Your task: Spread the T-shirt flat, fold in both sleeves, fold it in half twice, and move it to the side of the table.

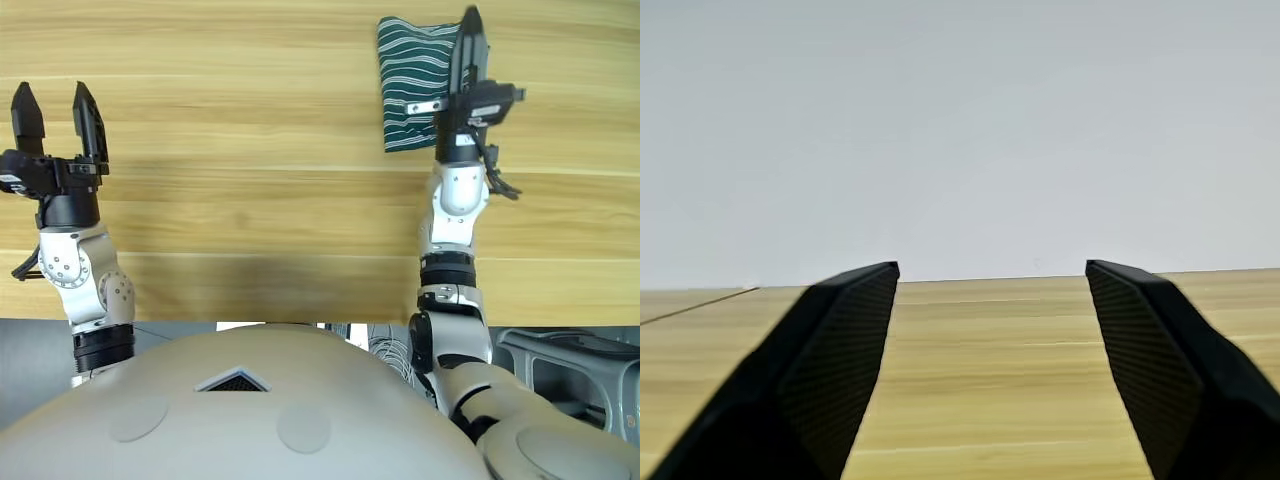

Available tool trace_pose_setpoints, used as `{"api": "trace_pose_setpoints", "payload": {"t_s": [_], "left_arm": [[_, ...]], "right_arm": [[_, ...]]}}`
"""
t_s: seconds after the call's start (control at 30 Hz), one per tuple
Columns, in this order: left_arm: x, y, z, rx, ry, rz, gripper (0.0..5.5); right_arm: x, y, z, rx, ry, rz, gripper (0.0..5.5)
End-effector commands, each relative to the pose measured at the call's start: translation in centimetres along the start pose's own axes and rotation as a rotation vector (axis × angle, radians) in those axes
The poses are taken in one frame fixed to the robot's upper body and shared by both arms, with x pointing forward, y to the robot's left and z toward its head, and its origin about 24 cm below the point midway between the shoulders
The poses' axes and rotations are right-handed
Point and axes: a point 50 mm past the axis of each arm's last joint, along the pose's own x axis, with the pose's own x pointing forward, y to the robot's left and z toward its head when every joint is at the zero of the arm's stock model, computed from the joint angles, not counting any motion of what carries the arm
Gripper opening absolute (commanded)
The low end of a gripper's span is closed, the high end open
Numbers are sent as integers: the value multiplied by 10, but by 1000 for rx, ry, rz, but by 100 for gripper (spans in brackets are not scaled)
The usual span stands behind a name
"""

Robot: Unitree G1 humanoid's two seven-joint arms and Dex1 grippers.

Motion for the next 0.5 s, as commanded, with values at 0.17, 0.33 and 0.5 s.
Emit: {"api": "trace_pose_setpoints", "payload": {"t_s": [0.17, 0.33, 0.5], "left_arm": [[4, 14, -2, 104, 43, 18, 336], [5, 18, -1, 162, 36, 19, 336], [6, 15, -4, 232, 41, 15, 336]], "right_arm": [[-11, -3, -19, -80, 36, 23, 2], [-4, -8, -16, -91, 0, 10, 2], [5, -19, -14, -91, -15, -15, 2]]}}
